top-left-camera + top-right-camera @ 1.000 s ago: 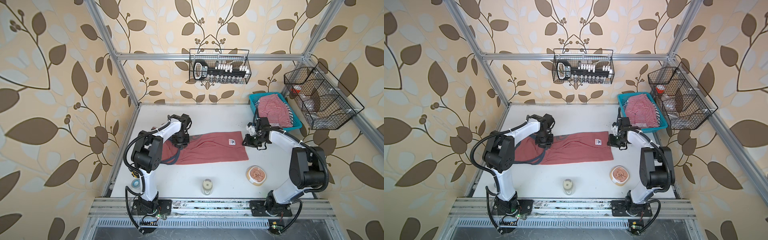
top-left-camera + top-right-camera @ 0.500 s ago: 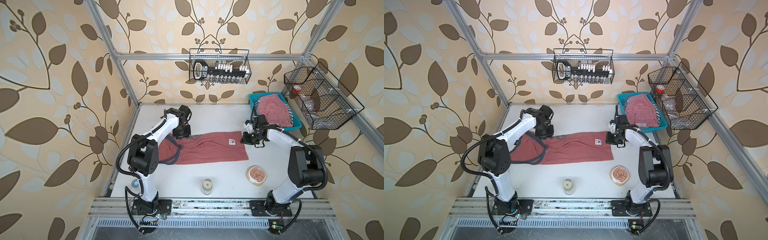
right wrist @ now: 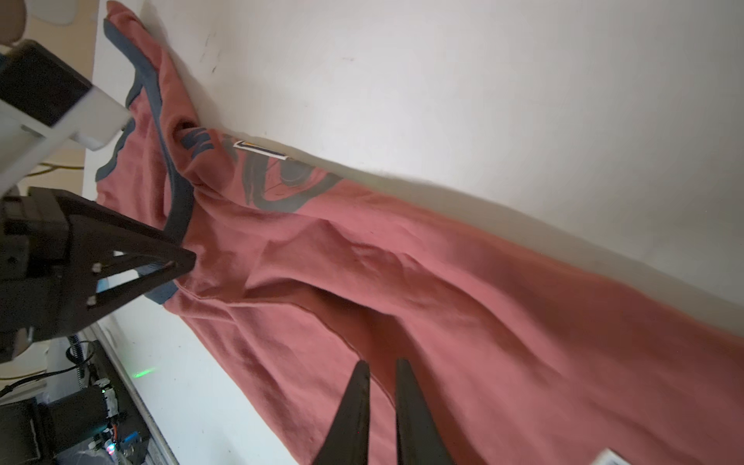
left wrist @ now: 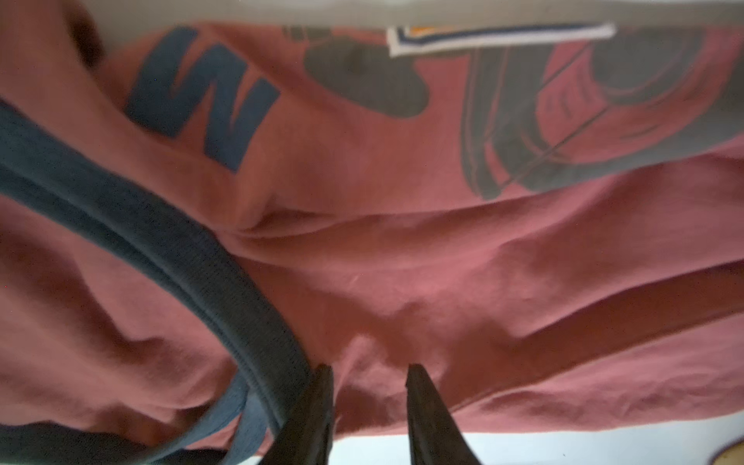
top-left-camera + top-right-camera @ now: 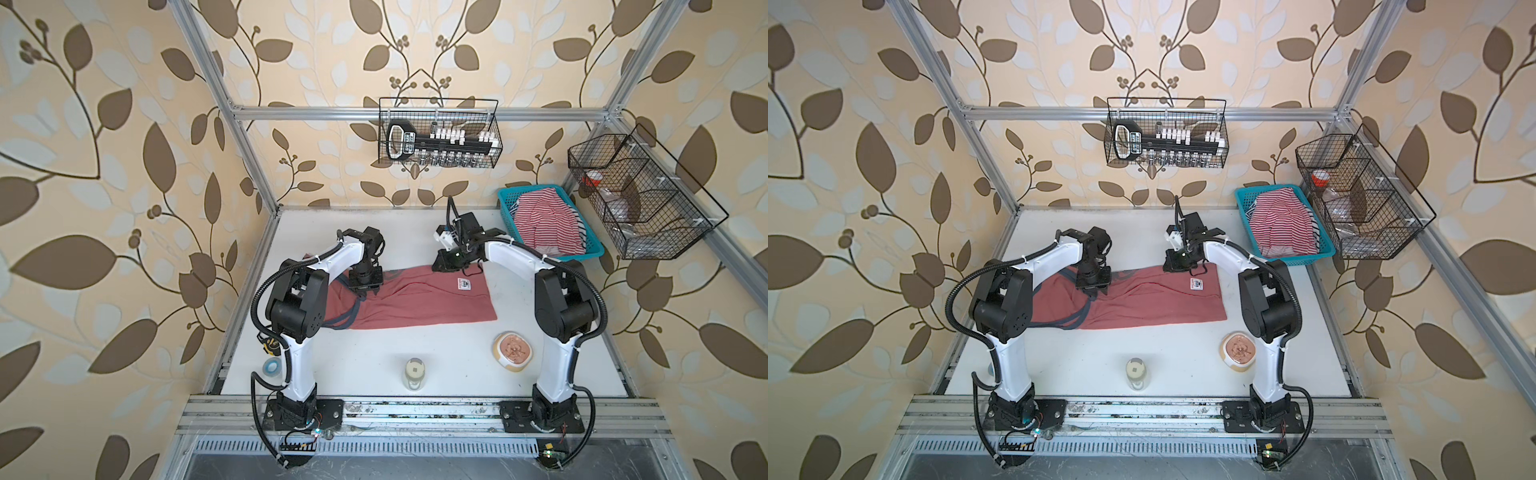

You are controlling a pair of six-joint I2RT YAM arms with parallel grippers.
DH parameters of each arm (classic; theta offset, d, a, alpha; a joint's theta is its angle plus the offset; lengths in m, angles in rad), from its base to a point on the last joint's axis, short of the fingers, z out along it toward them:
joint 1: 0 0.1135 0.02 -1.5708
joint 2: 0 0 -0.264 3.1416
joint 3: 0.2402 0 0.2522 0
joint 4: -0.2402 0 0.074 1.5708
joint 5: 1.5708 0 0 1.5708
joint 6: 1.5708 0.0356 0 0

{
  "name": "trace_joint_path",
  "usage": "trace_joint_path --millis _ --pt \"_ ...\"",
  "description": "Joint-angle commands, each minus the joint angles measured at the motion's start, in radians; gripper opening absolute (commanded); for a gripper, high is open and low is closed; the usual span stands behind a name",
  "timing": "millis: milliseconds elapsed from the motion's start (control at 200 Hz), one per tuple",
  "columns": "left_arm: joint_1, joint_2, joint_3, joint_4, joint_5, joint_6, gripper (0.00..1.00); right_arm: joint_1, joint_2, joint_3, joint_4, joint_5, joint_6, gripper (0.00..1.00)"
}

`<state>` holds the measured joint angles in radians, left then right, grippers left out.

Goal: Fold and stack the tank tops

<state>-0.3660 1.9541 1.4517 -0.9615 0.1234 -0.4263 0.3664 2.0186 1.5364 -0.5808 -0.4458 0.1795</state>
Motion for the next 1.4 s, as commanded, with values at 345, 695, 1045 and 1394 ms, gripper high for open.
trace_joint_path --millis 345,695,1045,1394 --pt "0.001 -0.060 -0.062 0.004 -0.055 -0.004 0.33 0.073 0.098 0.000 0.032 -0.118 0.015 0.14" --pt "0.027 -0.035 -0.092 0.012 -0.086 0.001 0.33 0.074 0.068 -0.162 0.077 -0.117 0.019 0.12" --pt "0.045 -0.050 -0.068 -0.003 -0.104 0.000 0.33 0.055 -0.032 -0.230 0.054 -0.093 0.005 0.12" --pt "0.060 -0.059 0.090 -0.065 -0.129 0.004 0.39 -0.049 -0.034 -0.118 -0.048 -0.035 -0.063 0.13"
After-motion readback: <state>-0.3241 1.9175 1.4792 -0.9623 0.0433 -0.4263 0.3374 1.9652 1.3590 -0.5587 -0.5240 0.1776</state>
